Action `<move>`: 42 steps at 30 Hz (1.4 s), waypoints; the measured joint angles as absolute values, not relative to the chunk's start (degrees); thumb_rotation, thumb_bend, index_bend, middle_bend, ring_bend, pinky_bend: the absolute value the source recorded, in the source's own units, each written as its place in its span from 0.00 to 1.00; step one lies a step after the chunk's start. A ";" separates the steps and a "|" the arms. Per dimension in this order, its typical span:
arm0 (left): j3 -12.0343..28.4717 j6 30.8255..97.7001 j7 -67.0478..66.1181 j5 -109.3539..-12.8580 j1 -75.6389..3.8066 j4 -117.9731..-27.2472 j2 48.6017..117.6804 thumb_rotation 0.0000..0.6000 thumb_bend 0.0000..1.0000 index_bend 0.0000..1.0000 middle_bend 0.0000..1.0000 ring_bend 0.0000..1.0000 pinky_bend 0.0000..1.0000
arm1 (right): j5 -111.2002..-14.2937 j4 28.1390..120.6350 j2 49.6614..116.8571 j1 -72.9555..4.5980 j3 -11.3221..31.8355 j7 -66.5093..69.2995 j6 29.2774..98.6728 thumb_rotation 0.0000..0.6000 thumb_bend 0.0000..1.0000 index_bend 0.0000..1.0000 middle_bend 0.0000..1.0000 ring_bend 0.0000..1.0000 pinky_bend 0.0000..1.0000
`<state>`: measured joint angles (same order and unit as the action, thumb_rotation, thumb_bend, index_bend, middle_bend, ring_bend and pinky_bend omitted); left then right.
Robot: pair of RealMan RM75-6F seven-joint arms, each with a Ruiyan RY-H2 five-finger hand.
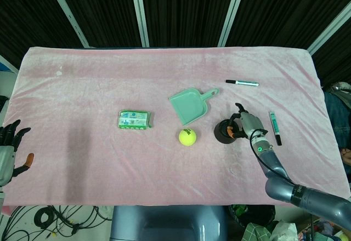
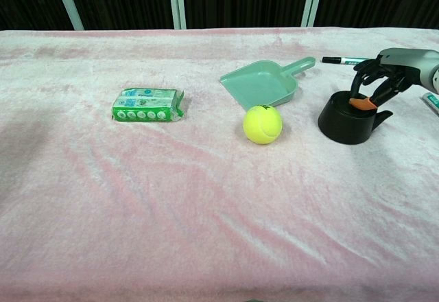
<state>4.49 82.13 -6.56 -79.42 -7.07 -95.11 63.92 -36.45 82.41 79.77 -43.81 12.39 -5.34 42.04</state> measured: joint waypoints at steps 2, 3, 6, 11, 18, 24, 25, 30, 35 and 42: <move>4.51 82.16 -6.52 -79.38 -7.04 -95.12 63.91 1.00 0.39 0.16 0.00 0.00 0.00 | -36.73 82.33 79.84 -43.78 12.30 -5.23 41.91 1.00 0.31 0.54 0.01 0.13 0.18; 4.52 82.16 -6.50 -79.36 -7.03 -95.12 63.91 1.00 0.39 0.16 0.00 0.00 0.00 | -36.87 82.31 79.85 -43.78 12.24 -5.22 41.82 1.00 0.31 0.50 0.01 0.13 0.18; 4.51 82.13 -6.50 -79.37 -7.05 -95.09 63.90 1.00 0.39 0.16 0.00 0.00 0.00 | -37.47 82.25 79.79 -43.79 12.03 -5.25 41.56 1.00 0.28 0.37 0.01 0.12 0.18; 4.52 82.05 -6.50 -79.33 -7.10 -95.06 63.90 1.00 0.39 0.16 0.00 0.00 0.00 | -38.34 82.19 79.60 -43.71 11.88 -5.32 41.92 1.00 0.19 0.17 0.00 0.11 0.18; 4.50 82.01 -6.70 -79.28 -7.10 -95.03 63.88 1.00 0.39 0.16 0.00 0.00 0.00 | -40.07 83.81 77.97 -43.24 12.22 -5.01 42.94 1.00 0.00 0.00 0.00 0.09 0.17; 4.47 82.24 -7.01 -79.29 -6.99 -94.98 63.90 1.00 0.39 0.16 0.00 0.00 0.00 | -42.29 88.12 74.20 -42.02 13.50 -3.09 44.02 1.00 0.00 0.00 0.00 0.09 0.17; 4.46 82.26 -7.13 -79.26 -6.97 -94.99 63.92 1.00 0.39 0.16 0.00 0.00 0.00 | -42.93 89.11 73.39 -41.60 13.82 -2.47 44.45 1.00 0.00 0.00 0.00 0.09 0.17; 4.41 82.57 -7.32 -79.41 -6.86 -95.11 64.02 1.00 0.39 0.16 0.00 0.00 0.00 | -48.44 95.52 67.88 -37.81 15.47 1.59 48.81 1.00 0.01 0.00 0.00 0.09 0.17; 4.49 83.12 -7.28 -79.59 -6.68 -95.18 64.13 1.00 0.39 0.16 0.00 0.00 0.00 | -57.41 101.82 62.61 -31.38 14.15 2.36 57.86 1.00 0.06 0.00 0.00 0.09 0.17; 4.42 83.46 -7.01 -79.99 -6.56 -95.55 64.29 1.00 0.39 0.16 0.00 0.00 0.00 | -74.67 105.65 58.96 -18.11 5.07 -2.70 76.23 1.00 0.08 0.00 0.00 0.09 0.17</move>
